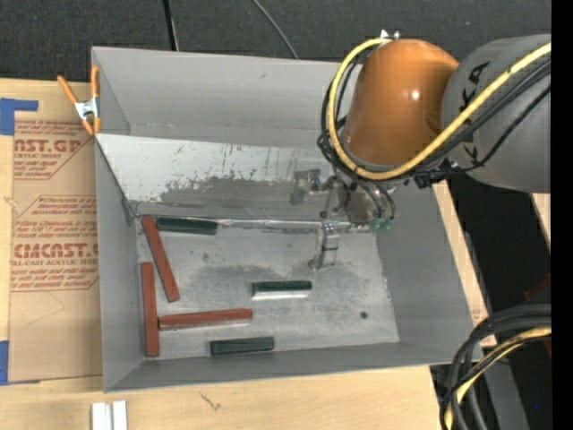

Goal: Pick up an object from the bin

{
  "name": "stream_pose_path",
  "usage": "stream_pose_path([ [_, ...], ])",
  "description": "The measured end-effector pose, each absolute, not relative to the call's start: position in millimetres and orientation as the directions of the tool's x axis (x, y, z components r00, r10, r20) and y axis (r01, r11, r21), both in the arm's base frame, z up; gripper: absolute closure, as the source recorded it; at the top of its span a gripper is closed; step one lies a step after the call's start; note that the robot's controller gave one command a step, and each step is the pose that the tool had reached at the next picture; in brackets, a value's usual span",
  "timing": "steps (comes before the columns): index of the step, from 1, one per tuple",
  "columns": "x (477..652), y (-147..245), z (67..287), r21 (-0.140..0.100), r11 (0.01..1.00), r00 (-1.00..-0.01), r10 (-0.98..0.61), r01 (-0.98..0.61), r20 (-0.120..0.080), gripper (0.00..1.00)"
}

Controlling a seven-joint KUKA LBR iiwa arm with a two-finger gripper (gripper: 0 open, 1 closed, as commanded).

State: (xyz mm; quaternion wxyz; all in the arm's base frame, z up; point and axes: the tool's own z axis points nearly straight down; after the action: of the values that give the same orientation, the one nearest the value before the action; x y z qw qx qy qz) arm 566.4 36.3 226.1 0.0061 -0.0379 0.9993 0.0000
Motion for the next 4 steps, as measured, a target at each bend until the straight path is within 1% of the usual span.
stream_pose_path([
  [1, 544.8, 38, 157, 0.001, 0.991, -0.991, -0.130, -0.130, -0.006, 0.00],
  [2, 534.4, -2, 71, 0.001, 0.984, -0.984, -0.178, -0.178, 0.000, 1.00],
  [3, 534.4, -2, 71, 0.001, 0.984, -0.984, -0.178, -0.178, 0.000, 1.00],
  [4, 556.6, 0, 215, -0.001, 0.986, -0.986, -0.168, -0.168, -0.005, 1.00],
])
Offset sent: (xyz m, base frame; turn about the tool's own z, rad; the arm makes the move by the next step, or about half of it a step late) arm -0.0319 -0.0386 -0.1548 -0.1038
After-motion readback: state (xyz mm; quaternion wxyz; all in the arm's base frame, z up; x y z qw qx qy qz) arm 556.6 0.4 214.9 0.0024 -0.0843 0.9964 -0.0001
